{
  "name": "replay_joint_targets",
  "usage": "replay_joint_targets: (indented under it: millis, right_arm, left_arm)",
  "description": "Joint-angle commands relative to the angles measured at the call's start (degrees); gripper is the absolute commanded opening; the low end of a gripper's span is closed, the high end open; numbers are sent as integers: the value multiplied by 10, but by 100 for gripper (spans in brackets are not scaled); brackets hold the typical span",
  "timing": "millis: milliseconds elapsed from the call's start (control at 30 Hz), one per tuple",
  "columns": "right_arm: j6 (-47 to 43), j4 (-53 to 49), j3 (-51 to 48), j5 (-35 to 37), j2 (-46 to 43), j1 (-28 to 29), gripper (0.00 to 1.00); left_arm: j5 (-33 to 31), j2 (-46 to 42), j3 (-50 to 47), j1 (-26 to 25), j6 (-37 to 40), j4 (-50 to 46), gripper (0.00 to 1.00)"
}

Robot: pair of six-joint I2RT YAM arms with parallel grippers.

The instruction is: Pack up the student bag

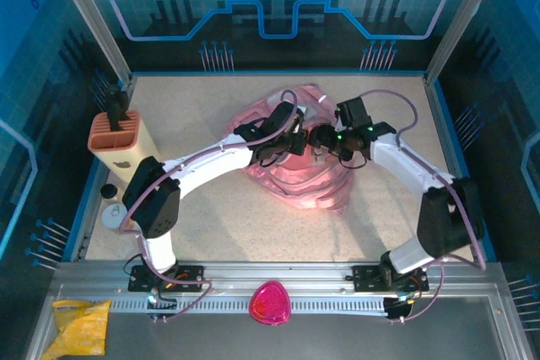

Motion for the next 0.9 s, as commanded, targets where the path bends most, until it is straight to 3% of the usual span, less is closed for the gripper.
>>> replay_joint_targets:
  millis: [0,167,333,467,567,733,800,867]
  right_arm:
    - [14,20,-44,-43,-30,-7,61]
    - [29,79,-59,-99,-12,0,40]
    - [43,181,-38,-152,40,19,31]
    - [56,225,-25,-188,73,27,33]
    - [53,248,-61,-187,39,24,35]
    - [2,170,-106,-147,-34,10,43]
    - [-8,150,-136,-129,-64,4,46]
    - [-20,129,-158,-99,-99,3,49]
  left_arm:
    - [20,-38,-1,2,-29,22,0]
    - [19,-39,-1,2,-34,24,0]
    - [29,-38,-3,1,-50,29,0]
    - [20,-41,-6,3,-54,31,0]
    - [20,-45,-12,8,-63,27,0]
    - [62,-34,-9,13,-64,15,0]
    - [91,-24,2,15,-59,-6,14]
    - [102,-28,-2,17,-61,-18,21]
